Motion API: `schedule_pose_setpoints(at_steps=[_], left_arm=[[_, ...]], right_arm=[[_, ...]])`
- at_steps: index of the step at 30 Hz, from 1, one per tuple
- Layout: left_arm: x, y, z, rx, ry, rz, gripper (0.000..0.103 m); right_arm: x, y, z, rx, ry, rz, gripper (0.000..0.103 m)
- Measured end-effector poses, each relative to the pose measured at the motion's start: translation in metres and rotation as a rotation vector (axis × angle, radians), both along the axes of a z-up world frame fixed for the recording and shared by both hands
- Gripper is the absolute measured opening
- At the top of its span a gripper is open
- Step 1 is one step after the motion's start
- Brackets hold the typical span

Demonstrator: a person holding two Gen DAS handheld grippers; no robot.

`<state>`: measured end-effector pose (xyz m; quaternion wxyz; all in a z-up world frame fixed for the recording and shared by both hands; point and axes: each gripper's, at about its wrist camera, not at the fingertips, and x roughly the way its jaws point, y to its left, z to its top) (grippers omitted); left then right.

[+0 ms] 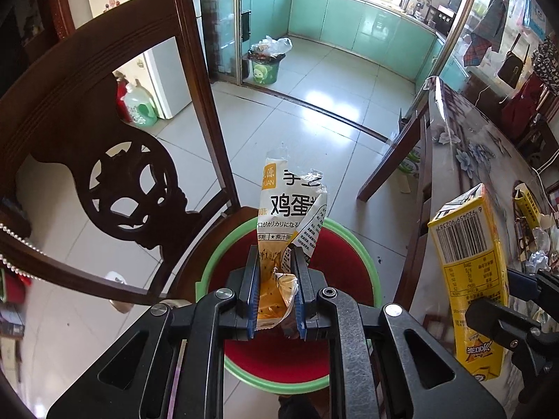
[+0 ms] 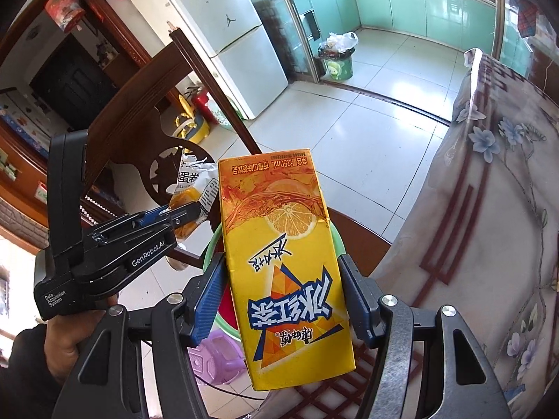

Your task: Collect trash

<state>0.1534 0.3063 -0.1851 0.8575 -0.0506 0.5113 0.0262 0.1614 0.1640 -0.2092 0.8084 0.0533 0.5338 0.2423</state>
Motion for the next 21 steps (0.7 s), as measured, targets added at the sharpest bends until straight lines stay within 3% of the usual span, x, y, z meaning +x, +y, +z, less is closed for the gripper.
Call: schedule_pose_setpoints(at_steps=[21], left_arm=[[0.011, 0.018, -0.033, -0.009, 0.087, 0.030, 0.019]], right_arm=[[0.013, 0.024, -0.024, -0.047, 0.020, 0.039, 0.063]])
